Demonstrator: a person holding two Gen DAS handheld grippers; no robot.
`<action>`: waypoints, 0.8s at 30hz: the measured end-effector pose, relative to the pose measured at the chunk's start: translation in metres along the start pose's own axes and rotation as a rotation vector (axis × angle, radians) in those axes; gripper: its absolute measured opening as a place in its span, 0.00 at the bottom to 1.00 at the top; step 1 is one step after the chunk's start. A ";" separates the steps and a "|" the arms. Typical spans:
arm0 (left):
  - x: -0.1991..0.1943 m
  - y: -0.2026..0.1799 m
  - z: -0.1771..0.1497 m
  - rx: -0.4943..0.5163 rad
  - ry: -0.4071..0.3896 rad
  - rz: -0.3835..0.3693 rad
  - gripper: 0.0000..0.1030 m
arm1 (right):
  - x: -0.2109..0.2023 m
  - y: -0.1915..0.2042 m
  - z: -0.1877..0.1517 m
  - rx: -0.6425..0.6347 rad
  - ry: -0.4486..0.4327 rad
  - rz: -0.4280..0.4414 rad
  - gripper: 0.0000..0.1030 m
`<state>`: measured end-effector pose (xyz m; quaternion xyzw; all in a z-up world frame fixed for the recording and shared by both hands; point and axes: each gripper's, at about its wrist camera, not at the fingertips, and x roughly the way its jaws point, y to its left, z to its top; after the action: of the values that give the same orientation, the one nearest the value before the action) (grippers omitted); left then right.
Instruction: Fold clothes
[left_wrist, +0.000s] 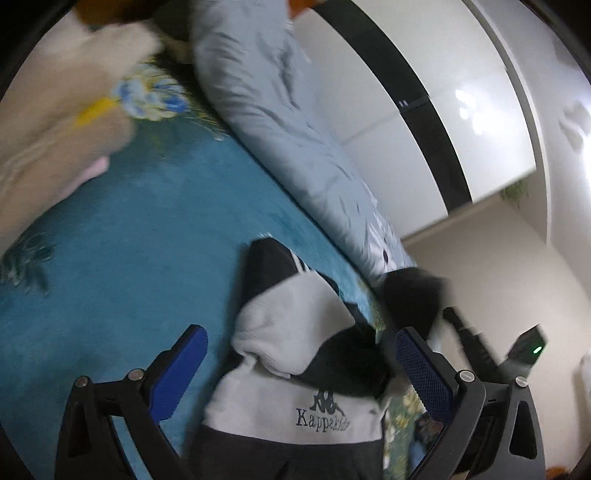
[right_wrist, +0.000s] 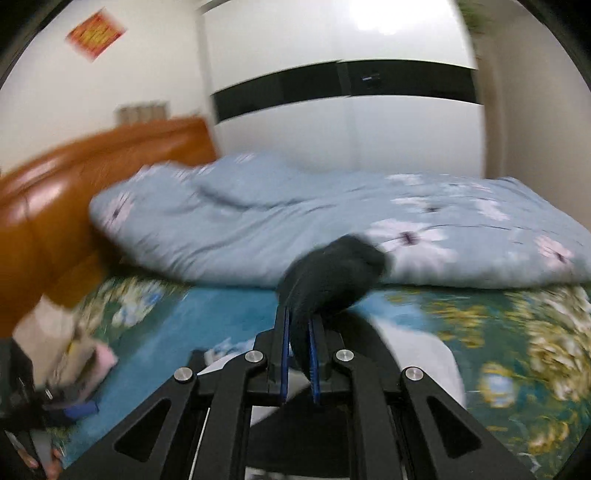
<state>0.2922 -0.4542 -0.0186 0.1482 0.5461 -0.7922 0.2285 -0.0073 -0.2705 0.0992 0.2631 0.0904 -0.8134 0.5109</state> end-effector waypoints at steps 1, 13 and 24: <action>-0.002 0.004 0.001 -0.017 -0.005 -0.002 1.00 | 0.014 0.018 -0.008 -0.033 0.022 0.020 0.09; 0.016 0.016 0.007 -0.029 0.047 -0.025 1.00 | 0.074 0.072 -0.060 -0.112 0.190 0.088 0.08; 0.083 0.000 -0.014 -0.010 0.204 -0.091 1.00 | 0.030 -0.018 -0.108 0.080 0.258 0.071 0.26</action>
<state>0.2211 -0.4584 -0.0641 0.2021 0.5766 -0.7798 0.1364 0.0029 -0.2408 -0.0105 0.3889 0.1135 -0.7572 0.5125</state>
